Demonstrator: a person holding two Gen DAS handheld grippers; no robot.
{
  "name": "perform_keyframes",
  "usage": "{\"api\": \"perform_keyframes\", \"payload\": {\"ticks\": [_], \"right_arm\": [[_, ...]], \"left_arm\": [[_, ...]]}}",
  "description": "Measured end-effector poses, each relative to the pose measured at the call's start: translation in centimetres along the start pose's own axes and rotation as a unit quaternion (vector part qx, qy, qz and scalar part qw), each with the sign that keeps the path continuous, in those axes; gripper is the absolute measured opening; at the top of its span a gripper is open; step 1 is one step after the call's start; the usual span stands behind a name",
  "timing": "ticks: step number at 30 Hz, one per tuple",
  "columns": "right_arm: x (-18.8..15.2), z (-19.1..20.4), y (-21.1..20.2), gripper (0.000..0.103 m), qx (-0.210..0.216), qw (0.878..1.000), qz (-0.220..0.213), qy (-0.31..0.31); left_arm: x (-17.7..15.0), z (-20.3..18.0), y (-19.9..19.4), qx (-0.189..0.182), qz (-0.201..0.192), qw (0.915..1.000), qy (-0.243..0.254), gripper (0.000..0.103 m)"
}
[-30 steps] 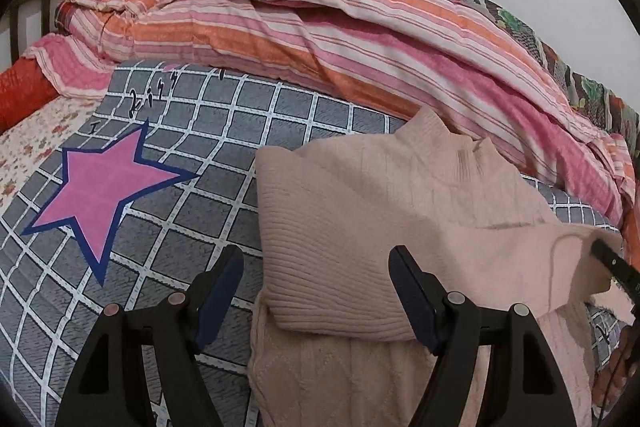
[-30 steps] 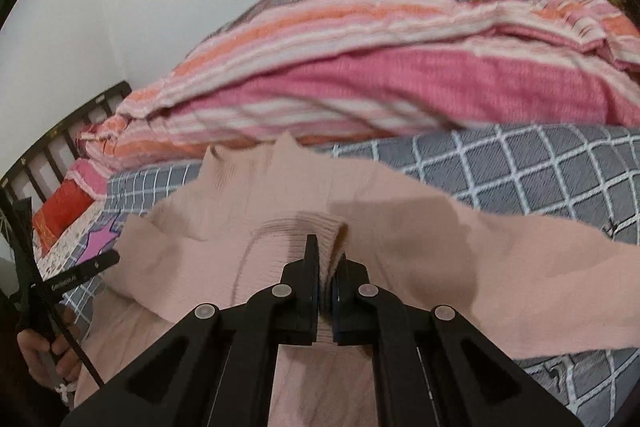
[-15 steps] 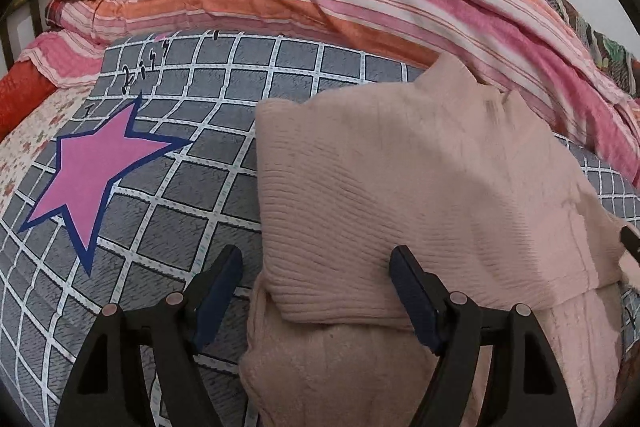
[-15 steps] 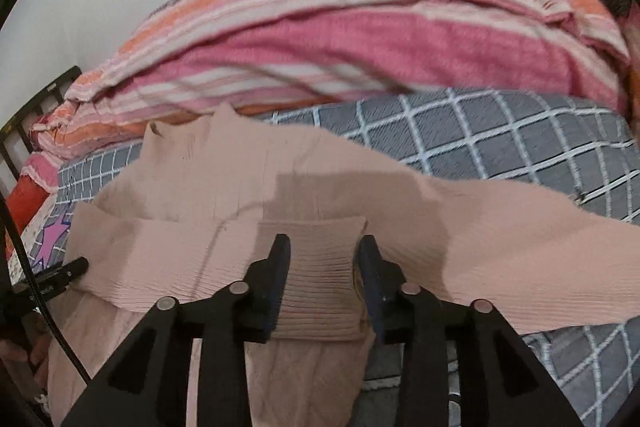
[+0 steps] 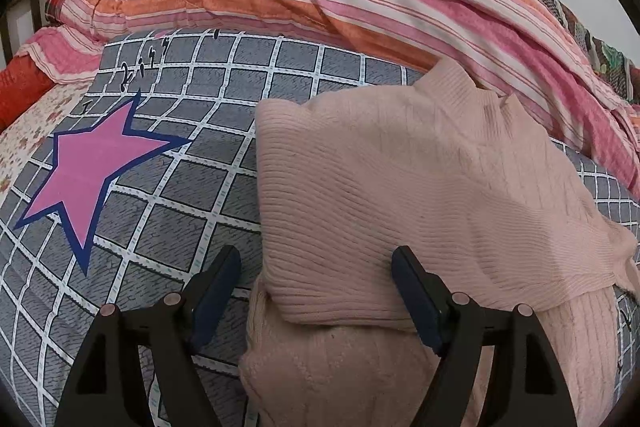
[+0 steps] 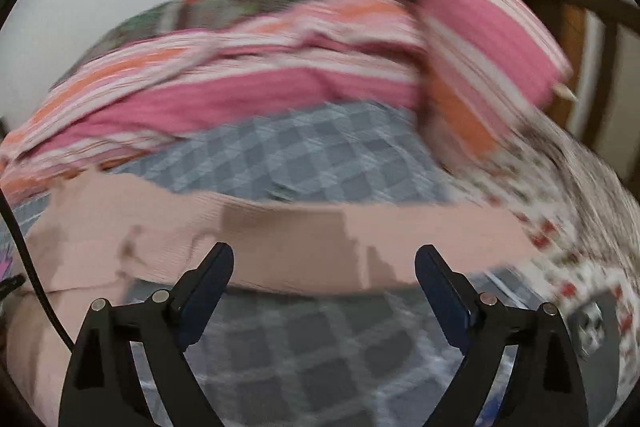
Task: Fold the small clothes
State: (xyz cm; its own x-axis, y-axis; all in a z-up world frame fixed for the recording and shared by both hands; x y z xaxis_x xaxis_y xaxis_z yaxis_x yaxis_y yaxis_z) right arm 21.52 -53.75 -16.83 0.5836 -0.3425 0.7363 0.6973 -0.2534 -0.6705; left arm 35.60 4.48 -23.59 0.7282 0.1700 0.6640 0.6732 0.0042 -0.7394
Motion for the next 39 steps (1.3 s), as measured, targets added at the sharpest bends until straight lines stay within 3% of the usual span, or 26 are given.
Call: {"api": "perform_keyframes", "payload": {"ticks": [4, 11, 21, 24, 29, 32, 39], "right_arm": [[-1.8, -3.7, 1.7, 0.090, 0.010, 0.998, 0.033, 0.056], [-2.0, -5.8, 3.6, 0.073, 0.019, 0.992, 0.061, 0.108], [-0.7, -8.3, 5.7, 0.058, -0.001, 0.987, 0.076, 0.139], [-0.3, -8.4, 6.4, 0.049, -0.015, 0.988, 0.078, 0.132], [0.4, -8.2, 6.9, 0.014, -0.019, 0.991, 0.060, 0.117], [0.7, -7.9, 6.4, 0.008, -0.022, 0.993, 0.046, 0.102], [3.6, -5.0, 2.1, 0.007, -0.028, 0.998, -0.029, 0.049]], "left_arm": [[0.0, 0.0, 0.0, 0.001, -0.002, 1.0000, 0.001, 0.077], [-0.1, -0.1, 0.0, 0.001, -0.002, 1.0000, 0.000, 0.077], [-0.1, 0.0, 0.1, 0.006, -0.002, 1.0000, 0.005, 0.078], [-0.1, 0.0, 0.2, 0.005, -0.002, 1.0000, 0.005, 0.078], [-0.1, 0.0, 0.1, 0.005, -0.003, 1.0000, 0.005, 0.078], [-0.1, 0.0, 0.1, 0.004, -0.004, 1.0000, 0.004, 0.078], [0.4, 0.4, -0.6, -0.029, -0.013, 0.9992, -0.024, 0.078]]}}
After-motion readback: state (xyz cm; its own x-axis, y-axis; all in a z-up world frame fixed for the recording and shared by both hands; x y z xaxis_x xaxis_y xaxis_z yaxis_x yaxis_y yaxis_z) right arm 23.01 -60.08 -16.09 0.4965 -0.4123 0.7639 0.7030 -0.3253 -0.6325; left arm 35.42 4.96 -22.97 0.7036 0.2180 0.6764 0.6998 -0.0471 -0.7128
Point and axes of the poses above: each gripper's, at about its wrist camera, not at the fingertips, and y roughly the way its jaws point, z to its left, x to its top, the point moved 9 cm from there along y, roughly the way its jaws point, and after that the axes turned 2 degrees about -z, right-handed, at the moved point
